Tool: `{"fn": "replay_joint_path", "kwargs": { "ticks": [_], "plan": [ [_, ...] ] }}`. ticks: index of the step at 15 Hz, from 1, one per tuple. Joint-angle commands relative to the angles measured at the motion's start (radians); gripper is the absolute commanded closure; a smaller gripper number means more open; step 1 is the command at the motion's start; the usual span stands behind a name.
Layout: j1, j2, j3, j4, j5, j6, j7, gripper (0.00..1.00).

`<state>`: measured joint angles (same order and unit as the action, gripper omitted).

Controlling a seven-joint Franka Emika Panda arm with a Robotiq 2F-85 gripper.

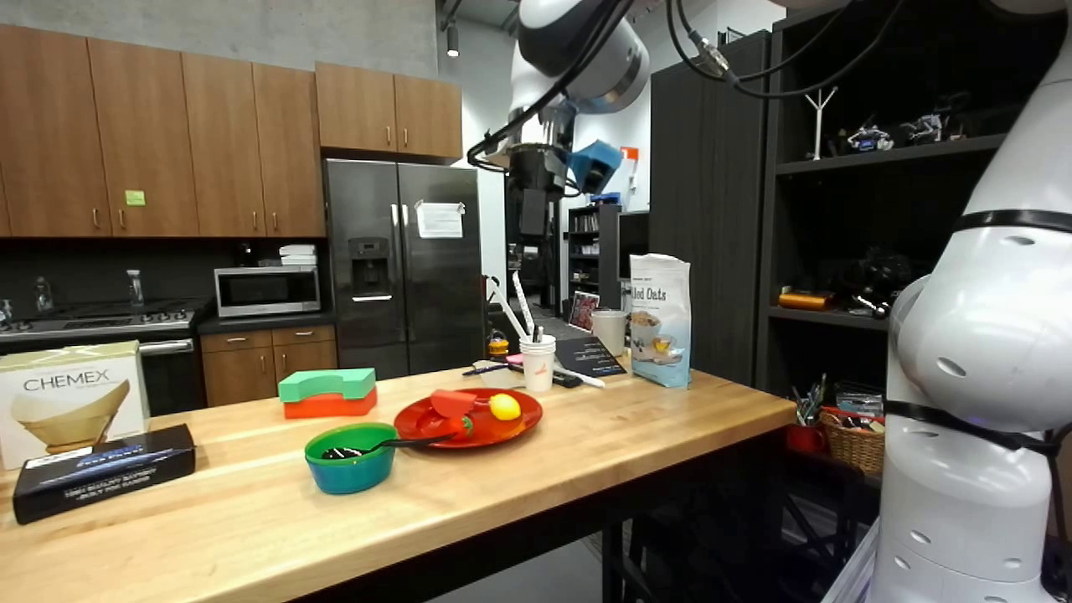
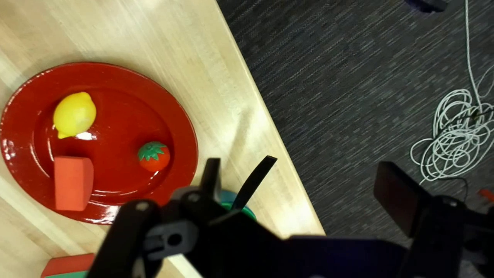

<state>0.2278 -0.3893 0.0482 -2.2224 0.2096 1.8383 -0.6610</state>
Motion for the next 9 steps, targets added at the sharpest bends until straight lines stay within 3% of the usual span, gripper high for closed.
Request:
{"fn": "replay_joint_path", "kwargs": {
  "ticks": [1,9],
  "plan": [
    [0.014,0.008,-0.011,0.012,0.003,-0.025,-0.095,0.00],
    [0.006,0.028,-0.003,0.032,-0.009,-0.089,-0.161,0.00]
  ]
}}
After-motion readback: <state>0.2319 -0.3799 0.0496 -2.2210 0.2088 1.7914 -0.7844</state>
